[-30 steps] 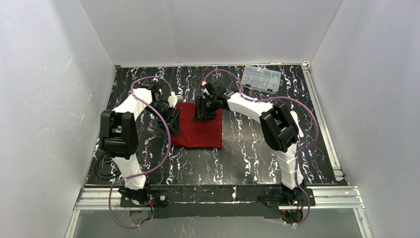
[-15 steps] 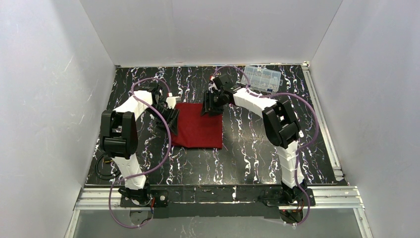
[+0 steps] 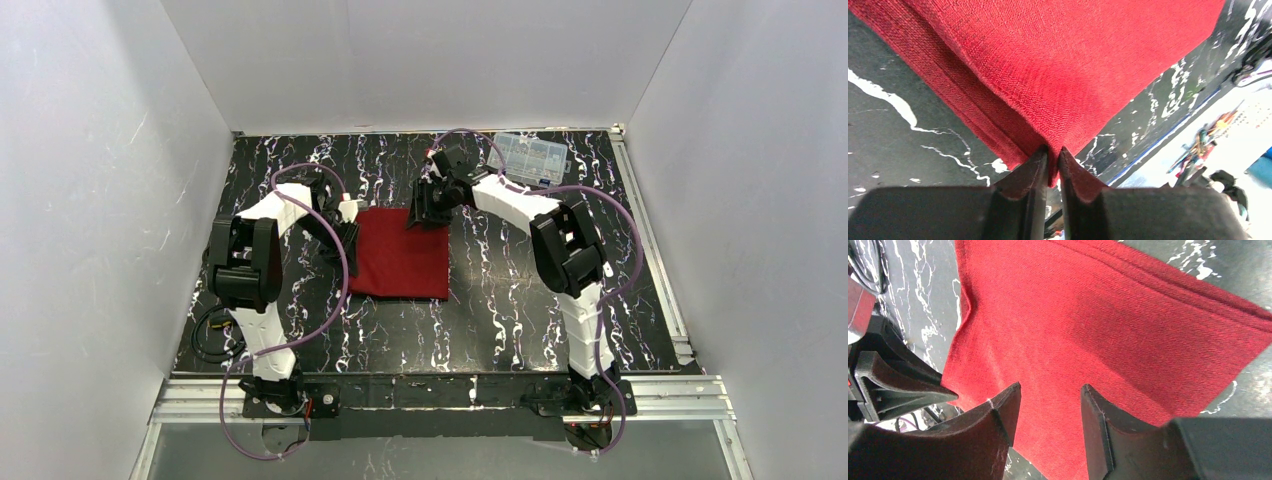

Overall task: Fold the napkin into a case and place the utensils inside
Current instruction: Smooth out the square-folded napkin at the center of the board.

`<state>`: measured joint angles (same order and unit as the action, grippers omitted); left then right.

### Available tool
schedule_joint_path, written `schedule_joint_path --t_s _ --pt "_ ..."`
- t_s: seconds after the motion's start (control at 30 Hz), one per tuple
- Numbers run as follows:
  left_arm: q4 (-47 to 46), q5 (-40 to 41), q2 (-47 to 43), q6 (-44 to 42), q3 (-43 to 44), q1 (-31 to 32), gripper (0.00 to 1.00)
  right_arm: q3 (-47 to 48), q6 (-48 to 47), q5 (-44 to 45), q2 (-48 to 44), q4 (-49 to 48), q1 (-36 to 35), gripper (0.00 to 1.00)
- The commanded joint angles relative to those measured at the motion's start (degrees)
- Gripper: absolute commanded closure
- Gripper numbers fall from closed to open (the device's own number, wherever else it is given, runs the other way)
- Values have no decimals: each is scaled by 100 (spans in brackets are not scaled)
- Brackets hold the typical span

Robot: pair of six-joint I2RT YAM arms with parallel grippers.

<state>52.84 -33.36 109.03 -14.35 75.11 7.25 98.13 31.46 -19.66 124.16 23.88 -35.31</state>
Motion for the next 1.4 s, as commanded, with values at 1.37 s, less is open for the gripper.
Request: schedule_joint_path --t_s 1.37 --pt "-840 1333 -73 -195 -466 137 97 -2654 918 -1241 -1213 -2221 -590 51"
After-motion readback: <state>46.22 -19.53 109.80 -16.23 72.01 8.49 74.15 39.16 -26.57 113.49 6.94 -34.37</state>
